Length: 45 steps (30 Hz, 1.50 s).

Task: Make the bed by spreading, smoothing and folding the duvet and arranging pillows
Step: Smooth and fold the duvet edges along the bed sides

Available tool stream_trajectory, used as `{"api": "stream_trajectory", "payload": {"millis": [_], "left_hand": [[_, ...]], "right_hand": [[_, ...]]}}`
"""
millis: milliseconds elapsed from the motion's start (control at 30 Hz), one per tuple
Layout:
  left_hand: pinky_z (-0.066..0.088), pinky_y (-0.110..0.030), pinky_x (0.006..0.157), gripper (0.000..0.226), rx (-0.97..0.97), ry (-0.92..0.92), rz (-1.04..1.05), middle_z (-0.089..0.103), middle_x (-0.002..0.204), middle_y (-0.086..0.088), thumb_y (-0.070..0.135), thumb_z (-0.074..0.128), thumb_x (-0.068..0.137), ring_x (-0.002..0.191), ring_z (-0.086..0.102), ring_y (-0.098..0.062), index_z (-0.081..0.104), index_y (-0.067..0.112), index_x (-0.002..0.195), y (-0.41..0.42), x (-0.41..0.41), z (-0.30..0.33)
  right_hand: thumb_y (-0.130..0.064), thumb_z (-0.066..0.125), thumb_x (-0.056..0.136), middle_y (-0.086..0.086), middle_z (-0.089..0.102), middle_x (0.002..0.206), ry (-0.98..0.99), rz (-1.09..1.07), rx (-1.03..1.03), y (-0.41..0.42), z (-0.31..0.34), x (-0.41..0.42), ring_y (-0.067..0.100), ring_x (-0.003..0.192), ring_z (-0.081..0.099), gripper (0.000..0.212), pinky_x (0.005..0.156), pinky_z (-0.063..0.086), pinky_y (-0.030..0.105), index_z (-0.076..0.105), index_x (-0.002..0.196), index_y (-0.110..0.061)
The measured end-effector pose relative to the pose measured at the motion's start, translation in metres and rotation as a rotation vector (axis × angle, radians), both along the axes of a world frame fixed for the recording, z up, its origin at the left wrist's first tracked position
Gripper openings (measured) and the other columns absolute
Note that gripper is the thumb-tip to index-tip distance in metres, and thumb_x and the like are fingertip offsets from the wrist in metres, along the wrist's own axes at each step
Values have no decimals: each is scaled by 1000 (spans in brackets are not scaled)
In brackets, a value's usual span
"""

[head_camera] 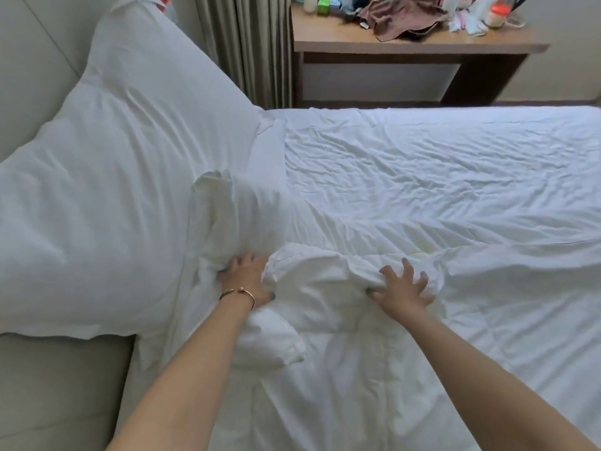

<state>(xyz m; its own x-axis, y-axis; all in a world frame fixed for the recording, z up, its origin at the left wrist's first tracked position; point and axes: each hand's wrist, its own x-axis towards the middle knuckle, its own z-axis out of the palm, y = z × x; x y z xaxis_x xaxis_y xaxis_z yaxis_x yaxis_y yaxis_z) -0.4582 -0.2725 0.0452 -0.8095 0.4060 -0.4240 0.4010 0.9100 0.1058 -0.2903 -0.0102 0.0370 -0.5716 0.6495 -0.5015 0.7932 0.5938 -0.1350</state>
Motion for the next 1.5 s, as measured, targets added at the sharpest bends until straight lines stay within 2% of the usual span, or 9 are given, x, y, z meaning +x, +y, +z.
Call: {"api": "stream_trajectory", "payload": {"millis": [100, 233, 567, 733, 933, 1067, 1233, 1367, 1500], "left_hand": [[44, -47, 97, 91, 6, -26, 4, 35, 131, 1, 56, 76, 55, 123, 39, -27, 32, 40, 133, -8, -21, -36], [44, -47, 93, 93, 8, 38, -6, 36, 129, 2, 56, 80, 55, 120, 43, -25, 32, 40, 134, -6, -26, -61], [42, -42, 97, 93, -64, 74, 27, 34, 137, 1, 57, 72, 63, 127, 37, -25, 23, 37, 140, 3, -2, -33], [45, -38, 82, 91, -175, 168, 232, 28, 139, -1, 26, 64, 80, 121, 41, -25, 3, 39, 147, -13, 72, 11], [45, -40, 61, 71, 114, 251, 130, 40, 128, -3, -14, 52, 70, 88, 58, -35, 30, 37, 115, -22, 96, 69], [49, -43, 71, 59, -13, 408, 100, 47, 119, -4, -8, 50, 78, 99, 57, -32, 42, 29, 123, 3, 82, 135], [41, -35, 63, 50, -226, 545, 90, 48, 111, -7, -4, 49, 81, 100, 55, -30, 43, 22, 124, 52, 54, 186], [38, -37, 83, 61, -369, 479, 205, 46, 126, -5, 6, 59, 79, 112, 50, -26, 37, 27, 132, 75, 34, 176], [32, -46, 102, 69, -330, 406, 346, 38, 138, -3, 39, 57, 83, 124, 42, -27, 23, 33, 143, 74, 33, 118]], "right_hand": [[-63, 53, 81, -6, 3, 158, 36, -43, -102, 4, -38, -10, 32, 146, -6, 61, 110, 16, 64, 32, 135, -43], [-58, 58, 82, 7, 39, 143, 6, 29, -157, 2, -70, -9, 28, 138, 28, 72, 116, 14, 46, 32, 142, -30], [-38, 67, 81, 3, 35, 118, 128, 2, -162, 3, -54, 17, 33, 117, 31, 66, 92, 42, 43, 28, 134, -33], [-52, 79, 69, -1, 24, 110, 331, 70, -278, 36, -22, 37, 28, 113, 27, 78, 97, 38, 45, 35, 132, -37], [-49, 79, 68, -3, 29, 114, 406, 136, -344, 90, 21, 31, 27, 118, 30, 50, 104, 35, 49, 59, 113, -43], [-41, 76, 74, -3, 34, 105, 495, 152, -351, 125, 46, 8, 27, 114, 36, 24, 96, 37, 41, 61, 92, -43], [-42, 72, 77, -2, 37, 106, 587, 147, -289, 160, 69, -33, 28, 113, 37, 19, 90, 33, 38, 63, 93, -40], [-42, 64, 83, 3, 31, 114, 450, 179, -212, 171, 67, -51, 31, 115, 32, 37, 89, 33, 42, 58, 119, -38], [-49, 71, 76, 2, -1, 147, 184, 263, -171, 151, 28, -31, 36, 134, 13, 82, 106, 26, 60, 21, 141, -53]]}}
